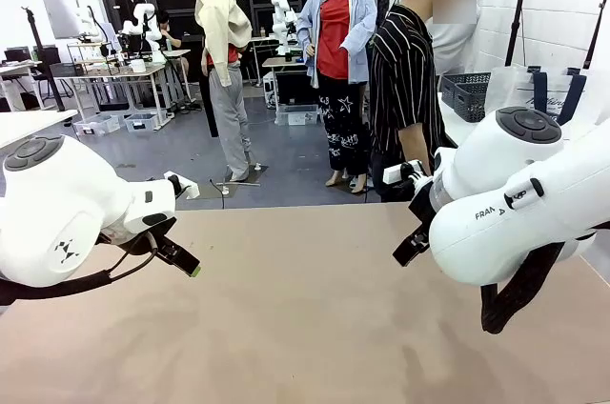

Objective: Transfer purchased items from the store into the shopping bag.
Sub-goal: Open the Reusable shopping bag in the center of the table.

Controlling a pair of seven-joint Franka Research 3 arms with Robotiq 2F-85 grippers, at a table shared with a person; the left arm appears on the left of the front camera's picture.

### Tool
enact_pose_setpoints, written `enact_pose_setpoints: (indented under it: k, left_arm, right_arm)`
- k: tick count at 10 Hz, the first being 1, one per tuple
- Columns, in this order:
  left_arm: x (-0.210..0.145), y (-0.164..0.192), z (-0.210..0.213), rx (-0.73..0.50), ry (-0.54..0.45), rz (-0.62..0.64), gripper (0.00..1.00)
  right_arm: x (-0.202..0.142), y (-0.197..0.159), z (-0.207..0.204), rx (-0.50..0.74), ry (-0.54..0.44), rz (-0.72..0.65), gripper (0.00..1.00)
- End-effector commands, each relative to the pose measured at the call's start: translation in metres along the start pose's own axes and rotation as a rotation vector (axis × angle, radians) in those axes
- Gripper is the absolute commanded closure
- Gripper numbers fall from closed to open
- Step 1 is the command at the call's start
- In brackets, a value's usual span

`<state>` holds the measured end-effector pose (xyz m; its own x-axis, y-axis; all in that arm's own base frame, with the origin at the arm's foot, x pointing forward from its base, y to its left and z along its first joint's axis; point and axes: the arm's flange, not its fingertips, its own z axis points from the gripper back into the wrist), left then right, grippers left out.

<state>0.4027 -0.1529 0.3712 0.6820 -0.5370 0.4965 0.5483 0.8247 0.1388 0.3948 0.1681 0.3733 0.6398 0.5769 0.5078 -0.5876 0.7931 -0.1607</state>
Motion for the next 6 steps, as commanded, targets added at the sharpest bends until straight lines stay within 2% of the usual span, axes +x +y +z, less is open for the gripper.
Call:
enact_pose_setpoints:
  k: [1,2,3,4,6]
  left_arm:
    - [0.0,0.0,0.0,0.0,0.0,0.0,0.0]
    - [0.014,0.017,0.027,0.074,-0.078,0.016,0.0]
    - [0.018,0.038,0.059,0.145,-0.098,0.025,0.0]
    - [0.013,0.075,0.098,0.2,-0.066,0.086,0.0]
    - [-0.029,0.13,0.141,0.332,-0.088,0.241,0.0]
  right_arm:
    - [0.0,0.0,0.0,0.0,0.0,0.0,0.0]
    - [0.011,-0.012,0.025,-0.081,-0.061,-0.022,0.0]
    - [0.018,-0.03,0.057,-0.164,-0.123,-0.076,0.0]
    - [0.016,-0.062,0.095,-0.278,-0.185,-0.17,0.0]
    - [-0.021,-0.127,0.146,-0.439,-0.244,-0.386,0.0]
